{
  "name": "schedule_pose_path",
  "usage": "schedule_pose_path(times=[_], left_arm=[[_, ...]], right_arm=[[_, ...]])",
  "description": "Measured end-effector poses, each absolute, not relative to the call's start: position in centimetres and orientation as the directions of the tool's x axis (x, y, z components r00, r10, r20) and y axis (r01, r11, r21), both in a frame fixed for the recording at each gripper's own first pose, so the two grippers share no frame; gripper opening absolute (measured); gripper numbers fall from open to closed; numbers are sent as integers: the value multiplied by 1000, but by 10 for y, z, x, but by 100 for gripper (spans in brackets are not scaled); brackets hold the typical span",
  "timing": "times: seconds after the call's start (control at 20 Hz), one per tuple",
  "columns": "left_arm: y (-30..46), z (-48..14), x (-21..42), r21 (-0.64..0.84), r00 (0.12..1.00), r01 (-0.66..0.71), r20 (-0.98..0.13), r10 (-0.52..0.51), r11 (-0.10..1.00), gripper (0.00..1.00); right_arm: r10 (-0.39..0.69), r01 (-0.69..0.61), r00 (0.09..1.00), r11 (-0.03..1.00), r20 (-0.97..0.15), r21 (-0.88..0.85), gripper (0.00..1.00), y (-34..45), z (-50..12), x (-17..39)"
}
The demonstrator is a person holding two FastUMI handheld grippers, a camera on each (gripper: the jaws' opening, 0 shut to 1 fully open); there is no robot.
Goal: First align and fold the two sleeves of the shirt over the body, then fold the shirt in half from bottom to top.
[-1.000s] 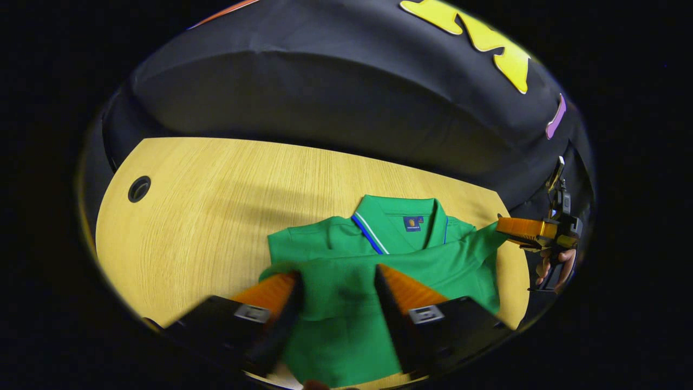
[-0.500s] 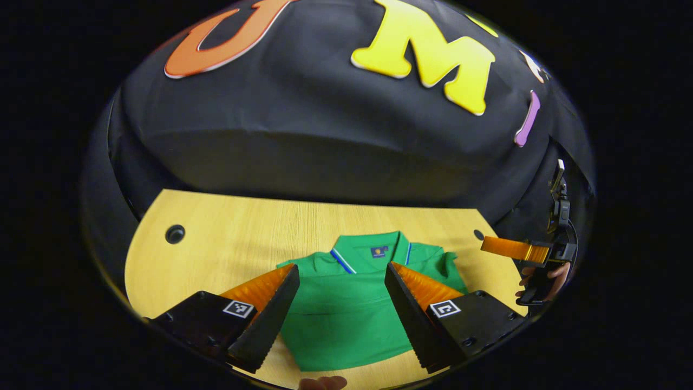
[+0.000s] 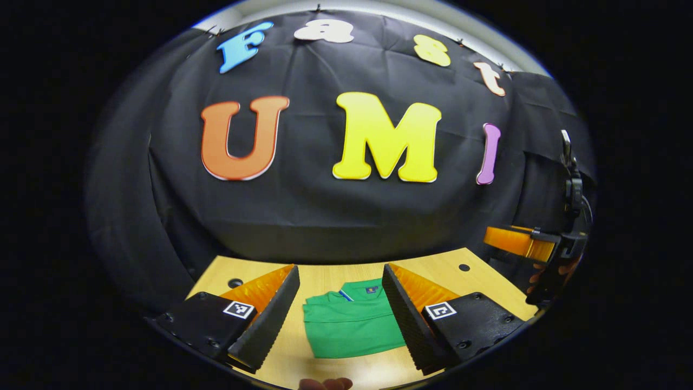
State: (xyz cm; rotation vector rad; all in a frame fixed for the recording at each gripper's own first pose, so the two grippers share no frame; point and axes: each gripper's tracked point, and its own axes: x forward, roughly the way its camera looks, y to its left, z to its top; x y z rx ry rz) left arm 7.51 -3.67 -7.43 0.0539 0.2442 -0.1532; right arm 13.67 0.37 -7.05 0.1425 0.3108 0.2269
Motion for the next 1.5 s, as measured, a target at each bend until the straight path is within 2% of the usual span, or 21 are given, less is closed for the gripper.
schedule_pose_path(times=[0.2,0.4,0.45,0.5,0.55,0.6,0.65,0.7,0.75,0.8,0.85,0.9,1.0,1.05,1.1,1.15,1.4,1.5], left_arm=[[-26,-47,29,91,986,100,-139,-87,991,98],[-31,-16,-8,87,997,73,-29,-71,994,100],[-37,-13,-13,89,996,83,-21,-81,993,89],[-42,-11,-19,90,995,100,-18,-98,991,98],[-50,-11,-23,90,992,123,-14,-122,988,98],[-57,-12,-26,88,990,142,-13,-142,986,89],[-62,-13,-30,81,986,164,-7,-164,983,89],[-64,-12,-32,79,986,167,-4,-168,983,98],[-65,-13,-33,80,985,172,-2,-172,982,98],[-65,-13,-34,79,985,173,6,-174,982,98],[-67,-12,-35,74,985,171,12,-173,982,99],[-70,-10,-37,60,984,178,19,-180,982,98],[-75,-6,-41,26,981,190,40,-191,981,98],[-80,-6,-41,16,978,203,43,-204,979,98],[-81,-5,-40,17,979,199,44,-199,980,98],[-79,-6,-39,18,979,200,40,-201,980,98],[-71,-4,-35,35,987,157,34,-158,987,98],[-70,-1,-37,37,987,155,37,-156,987,98]], right_arm=[[217,-209,961,976,-173,67,98,14,-27,82],[190,-190,977,982,-101,8,98,26,-8,37],[177,-178,980,984,-93,0,98,26,-6,29],[171,-171,981,985,-91,4,98,27,-6,21],[175,-175,980,985,-92,10,98,32,-7,14],[173,-173,980,985,-95,9,93,34,-9,9],[167,-168,981,986,-99,4,93,33,-10,4],[160,-161,982,987,-102,5,93,32,-11,0],[153,-153,983,988,-101,8,98,32,-12,-3],[138,-138,985,990,-103,11,98,30,-15,-7],[123,-122,986,992,-113,15,93,28,-19,-11],[110,-108,986,994,-125,23,98,27,-23,-16],[84,-82,989,996,-122,26,98,26,-24,-21],[80,-78,990,997,-118,24,93,27,-23,-23],[80,-79,990,997,-116,15,98,29,-22,-25],[79,-79,990,997,-114,4,93,29,-22,-27],[79,-76,990,997,-119,29,93,30,-26,-35],[78,-76,988,997,-130,26,98,29,-30,-38]])
